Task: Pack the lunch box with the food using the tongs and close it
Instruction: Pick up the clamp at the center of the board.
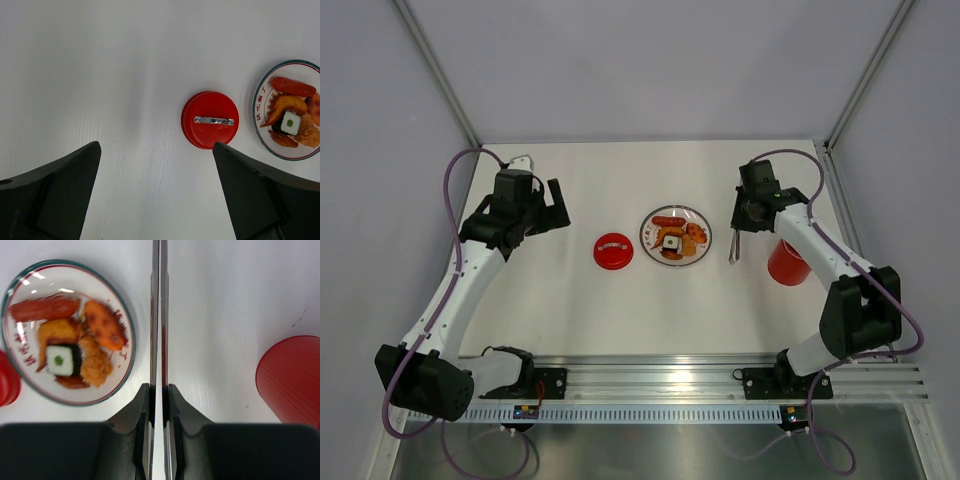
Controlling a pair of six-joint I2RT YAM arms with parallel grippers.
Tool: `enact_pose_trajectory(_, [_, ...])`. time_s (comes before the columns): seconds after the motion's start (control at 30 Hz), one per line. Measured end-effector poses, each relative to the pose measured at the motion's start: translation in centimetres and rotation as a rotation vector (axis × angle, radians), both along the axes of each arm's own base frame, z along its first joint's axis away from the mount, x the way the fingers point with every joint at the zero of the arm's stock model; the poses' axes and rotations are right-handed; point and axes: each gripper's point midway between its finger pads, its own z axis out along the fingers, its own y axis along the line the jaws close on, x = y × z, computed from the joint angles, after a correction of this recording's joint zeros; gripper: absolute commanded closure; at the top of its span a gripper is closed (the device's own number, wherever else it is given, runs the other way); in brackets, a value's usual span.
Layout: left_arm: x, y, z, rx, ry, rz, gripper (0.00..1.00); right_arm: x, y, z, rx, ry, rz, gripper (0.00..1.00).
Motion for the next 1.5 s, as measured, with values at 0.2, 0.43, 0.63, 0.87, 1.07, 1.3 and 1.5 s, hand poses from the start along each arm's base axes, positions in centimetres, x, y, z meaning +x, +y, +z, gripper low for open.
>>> enact_pose_trajectory(0.2, [0.0, 0.0, 0.0, 0.001, 0.001, 0.0, 0.01, -3.6, 1.9, 4.7, 0.073, 0.009, 0.096, 0.84])
enact_pose_trajectory(0.43, [0.0, 0.0, 0.0, 0.001, 0.002, 0.0, 0.01, -9.3, 4.8, 5.0, 0.078, 0.125, 0.232, 0.82])
enact_pose_trajectory(0.63, [0.0, 0.0, -0.1, 0.001, 0.004, 0.0, 0.01, -12.0, 4.5, 6.2, 0.096, 0.149, 0.24, 0.76])
enact_pose_trajectory(0.87, [0.2, -0.1, -0.7, 0.005, 0.022, -0.001, 0.01, -13.5, 3.9, 6.8, 0.099, 0.163, 0.227, 0.71])
enact_pose_trajectory(1.07, [0.3, -0.2, -1.1, 0.004, 0.037, -0.004, 0.01, -13.6, 3.9, 6.8, 0.103, 0.166, 0.221, 0.66])
enact_pose_trajectory(1.3, [0.2, -0.4, -1.2, -0.004, 0.042, -0.011, 0.01, -13.7, 4.3, 6.5, 0.106, 0.182, 0.234, 0.62])
enact_pose_trajectory(1.5, [0.2, -0.6, -1.2, -0.014, 0.042, -0.015, 0.01, -13.7, 4.4, 6.5, 0.11, 0.187, 0.237, 0.6])
